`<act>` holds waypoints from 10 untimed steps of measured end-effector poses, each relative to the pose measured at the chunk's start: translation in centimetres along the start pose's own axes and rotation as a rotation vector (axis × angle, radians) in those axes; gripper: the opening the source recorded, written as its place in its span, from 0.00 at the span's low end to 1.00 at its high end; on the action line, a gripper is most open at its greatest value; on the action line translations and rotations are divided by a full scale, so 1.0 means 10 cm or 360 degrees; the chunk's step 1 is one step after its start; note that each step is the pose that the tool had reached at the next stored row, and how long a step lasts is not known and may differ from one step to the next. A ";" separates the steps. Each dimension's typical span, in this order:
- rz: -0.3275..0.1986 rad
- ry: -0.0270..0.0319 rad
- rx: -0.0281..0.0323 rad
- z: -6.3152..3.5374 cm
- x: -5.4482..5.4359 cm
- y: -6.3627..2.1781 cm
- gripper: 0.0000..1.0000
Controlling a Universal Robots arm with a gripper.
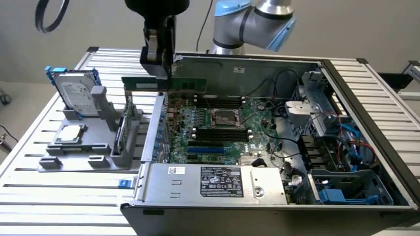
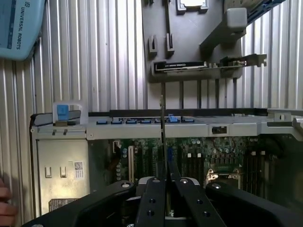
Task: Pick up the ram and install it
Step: 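Pick up the ram and move it above insertion slot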
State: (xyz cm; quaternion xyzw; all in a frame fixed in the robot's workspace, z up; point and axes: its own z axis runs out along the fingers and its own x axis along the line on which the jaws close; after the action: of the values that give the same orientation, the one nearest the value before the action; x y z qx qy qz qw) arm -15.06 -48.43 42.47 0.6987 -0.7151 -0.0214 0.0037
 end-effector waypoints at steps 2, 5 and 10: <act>0.0000 0.00020 -0.00001 0.016 -0.01 -0.090 0.14; 0.0000 0.00051 0.00000 0.057 -0.04 -0.229 0.14; 0.0000 0.00065 0.00001 0.140 -0.09 -0.460 0.14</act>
State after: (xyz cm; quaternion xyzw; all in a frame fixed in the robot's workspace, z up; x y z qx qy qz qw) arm -10.49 -47.56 40.93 0.6987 -0.7151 -0.0199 0.0051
